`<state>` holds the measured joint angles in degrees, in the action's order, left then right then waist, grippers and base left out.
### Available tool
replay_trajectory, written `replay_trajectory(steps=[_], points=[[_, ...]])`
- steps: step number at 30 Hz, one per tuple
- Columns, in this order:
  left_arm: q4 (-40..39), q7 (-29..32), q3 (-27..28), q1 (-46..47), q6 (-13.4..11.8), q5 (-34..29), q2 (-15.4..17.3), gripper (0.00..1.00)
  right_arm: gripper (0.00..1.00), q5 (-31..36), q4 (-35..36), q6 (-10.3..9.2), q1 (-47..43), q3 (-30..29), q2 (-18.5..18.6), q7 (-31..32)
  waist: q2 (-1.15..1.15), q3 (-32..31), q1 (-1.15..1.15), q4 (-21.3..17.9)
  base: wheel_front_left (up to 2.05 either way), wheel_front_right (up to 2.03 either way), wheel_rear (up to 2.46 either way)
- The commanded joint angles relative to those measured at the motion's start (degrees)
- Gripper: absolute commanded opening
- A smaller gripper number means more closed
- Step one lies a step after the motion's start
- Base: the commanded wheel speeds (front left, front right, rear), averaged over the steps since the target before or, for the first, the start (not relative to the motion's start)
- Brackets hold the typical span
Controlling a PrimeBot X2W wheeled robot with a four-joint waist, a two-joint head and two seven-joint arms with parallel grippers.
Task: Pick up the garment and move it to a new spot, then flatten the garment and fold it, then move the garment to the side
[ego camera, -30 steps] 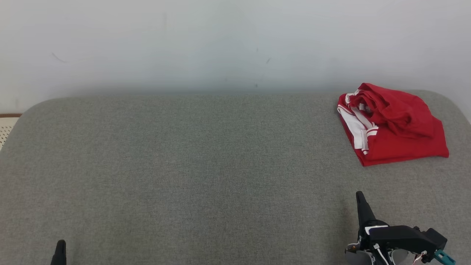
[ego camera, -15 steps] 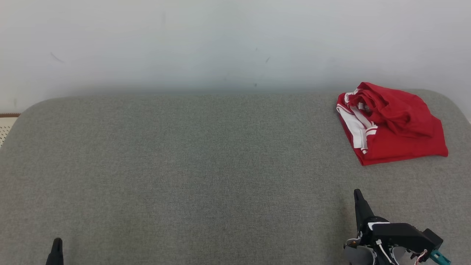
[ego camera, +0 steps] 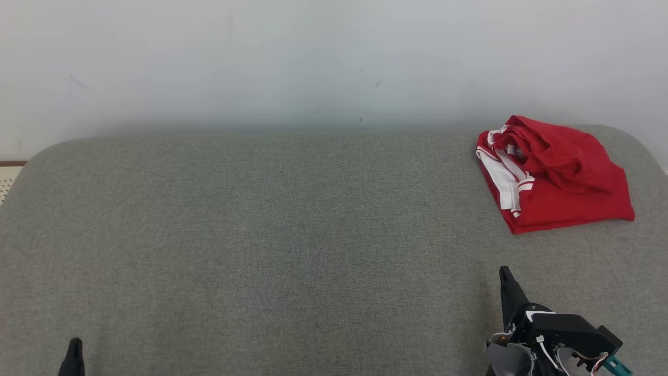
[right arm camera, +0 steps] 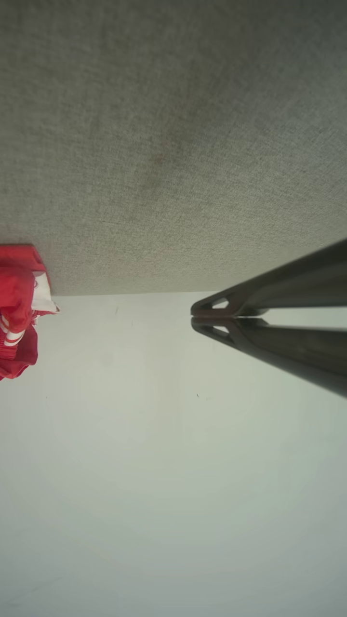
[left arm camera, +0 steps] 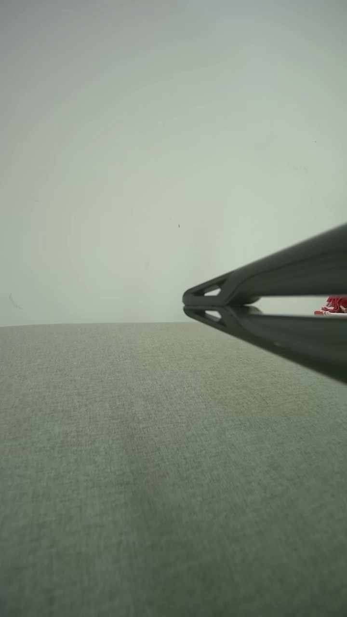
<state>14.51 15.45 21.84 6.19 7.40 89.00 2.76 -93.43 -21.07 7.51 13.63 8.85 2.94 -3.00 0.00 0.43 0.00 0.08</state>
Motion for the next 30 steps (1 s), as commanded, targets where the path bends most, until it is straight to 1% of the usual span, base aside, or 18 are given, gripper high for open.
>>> replay_trajectory(steps=[1,30], points=[[0.3,0.51,0.5,0.6,0.14,1.37,0.21,0.0,0.0,-1.62,-0.18,-0.04,0.81,0.18,-0.11,0.4,0.0,0.02,0.0,-0.02,0.0,0.0,0.0],[0.34,0.63,0.54,0.54,0.17,1.88,0.2,0.0,0.0,-1.81,-0.26,-0.04,0.67,0.22,-0.11,0.38,0.0,0.03,0.0,-0.04,0.0,0.0,0.0]])
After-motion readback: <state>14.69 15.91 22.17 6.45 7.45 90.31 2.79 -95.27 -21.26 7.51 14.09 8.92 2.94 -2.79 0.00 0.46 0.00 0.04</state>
